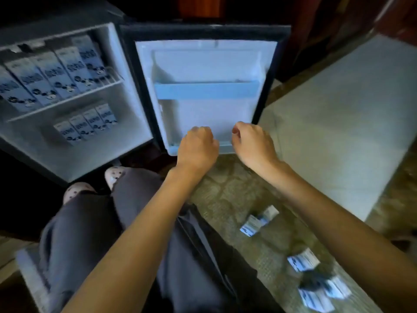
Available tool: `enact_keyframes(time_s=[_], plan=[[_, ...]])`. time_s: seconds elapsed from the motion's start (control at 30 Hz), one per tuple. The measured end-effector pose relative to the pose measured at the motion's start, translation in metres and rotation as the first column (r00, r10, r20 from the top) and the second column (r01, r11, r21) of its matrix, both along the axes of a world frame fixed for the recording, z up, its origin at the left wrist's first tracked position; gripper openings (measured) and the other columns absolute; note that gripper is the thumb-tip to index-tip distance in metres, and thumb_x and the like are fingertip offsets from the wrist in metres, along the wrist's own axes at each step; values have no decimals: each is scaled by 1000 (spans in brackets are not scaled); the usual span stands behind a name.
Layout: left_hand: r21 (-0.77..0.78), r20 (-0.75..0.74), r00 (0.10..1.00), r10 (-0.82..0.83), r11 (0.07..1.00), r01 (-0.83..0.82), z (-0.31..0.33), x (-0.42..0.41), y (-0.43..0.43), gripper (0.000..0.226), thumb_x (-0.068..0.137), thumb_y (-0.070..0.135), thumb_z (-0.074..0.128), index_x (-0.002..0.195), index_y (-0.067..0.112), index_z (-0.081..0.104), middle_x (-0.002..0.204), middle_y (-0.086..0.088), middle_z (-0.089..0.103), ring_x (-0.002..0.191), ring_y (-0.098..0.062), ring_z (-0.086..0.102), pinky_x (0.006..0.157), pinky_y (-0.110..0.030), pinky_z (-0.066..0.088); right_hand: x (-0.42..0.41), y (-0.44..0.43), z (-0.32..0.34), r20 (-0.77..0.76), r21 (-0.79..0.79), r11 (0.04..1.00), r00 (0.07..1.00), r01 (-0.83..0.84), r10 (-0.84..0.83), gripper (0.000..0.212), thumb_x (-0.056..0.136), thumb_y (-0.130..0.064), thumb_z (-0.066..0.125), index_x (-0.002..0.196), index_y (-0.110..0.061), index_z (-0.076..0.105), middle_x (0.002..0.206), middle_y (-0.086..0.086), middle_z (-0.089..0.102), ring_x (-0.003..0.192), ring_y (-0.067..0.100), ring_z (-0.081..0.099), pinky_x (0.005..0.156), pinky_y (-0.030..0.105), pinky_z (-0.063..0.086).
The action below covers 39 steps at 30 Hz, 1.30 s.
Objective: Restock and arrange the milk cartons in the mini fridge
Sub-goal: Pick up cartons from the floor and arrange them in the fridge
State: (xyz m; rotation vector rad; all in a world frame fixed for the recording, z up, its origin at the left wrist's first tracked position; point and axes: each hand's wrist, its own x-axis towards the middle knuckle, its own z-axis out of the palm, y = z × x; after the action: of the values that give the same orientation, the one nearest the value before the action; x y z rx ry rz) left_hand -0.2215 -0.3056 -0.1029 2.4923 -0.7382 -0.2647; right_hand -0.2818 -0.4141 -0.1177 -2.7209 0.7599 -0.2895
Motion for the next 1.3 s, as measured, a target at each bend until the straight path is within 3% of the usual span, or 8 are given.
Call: enact_keyframes(time_s=[0.3,0.5,0.63,0.73,0.8,0.97,1.1,1.3], plan=[[142,-337,927,-164,965,222,-87,-127,-61,28,92,16,47,113,1,60,119,-19,59,110,-33,57,91,-36,47,-151,-46,-111,-233,176,942,942,285,-241,26,93,-14,43,100,-1,64,105,19,67,97,33,63,81,36,49],[280,-437,836,-334,832,479,-138,-175,-69,35,98,17,37,121,-1,55,116,-21,61,104,-33,60,79,-31,46,-226,-55,-212,-474,362,753,804,549,-359,28,89,-13,48,108,3,61,114,25,62,109,37,59,87,38,47],[338,-426,809,-405,758,557,-153,-187,-66,33,97,16,37,110,0,62,113,-20,64,104,-31,60,81,-30,45,-261,-50,-264,-463,223,809,789,545,-404,49,89,-17,42,135,0,43,139,30,41,126,44,44,100,51,44],[351,-409,802,-435,737,578,-153,-193,-67,34,99,16,34,115,-1,59,114,-20,63,106,-31,59,80,-30,44,-275,-55,-284,-654,281,771,702,571,-282,64,93,-22,45,149,-16,13,156,19,7,144,38,11,115,52,17],[350,-431,788,-440,723,595,-156,-195,-67,34,98,16,37,119,-1,57,115,-21,63,107,-31,59,84,-33,46,-280,-60,-292,-704,231,794,660,562,-262,66,94,-24,44,150,-20,7,156,20,0,145,38,6,116,50,12],[371,-488,767,-417,696,615,-168,-199,-65,24,95,13,45,105,0,63,112,-18,64,105,-29,59,83,-31,45,-279,-71,-302,-693,166,871,683,462,-230,50,95,-11,40,143,-13,27,140,25,36,126,39,40,102,45,38],[379,-516,752,-410,678,630,-173,-198,-64,24,94,13,46,107,2,62,115,-15,64,108,-28,58,90,-34,45,-281,-73,-304,-672,168,877,703,451,-233,50,92,-6,46,140,-11,31,140,25,36,126,37,41,100,41,41],[340,-524,787,-325,768,543,-178,-186,-63,22,90,9,52,108,2,64,116,-16,64,109,-27,58,93,-31,45,-283,-74,-292,-571,276,836,781,475,-255,61,88,2,53,142,-14,32,141,22,35,124,37,42,99,40,40]])
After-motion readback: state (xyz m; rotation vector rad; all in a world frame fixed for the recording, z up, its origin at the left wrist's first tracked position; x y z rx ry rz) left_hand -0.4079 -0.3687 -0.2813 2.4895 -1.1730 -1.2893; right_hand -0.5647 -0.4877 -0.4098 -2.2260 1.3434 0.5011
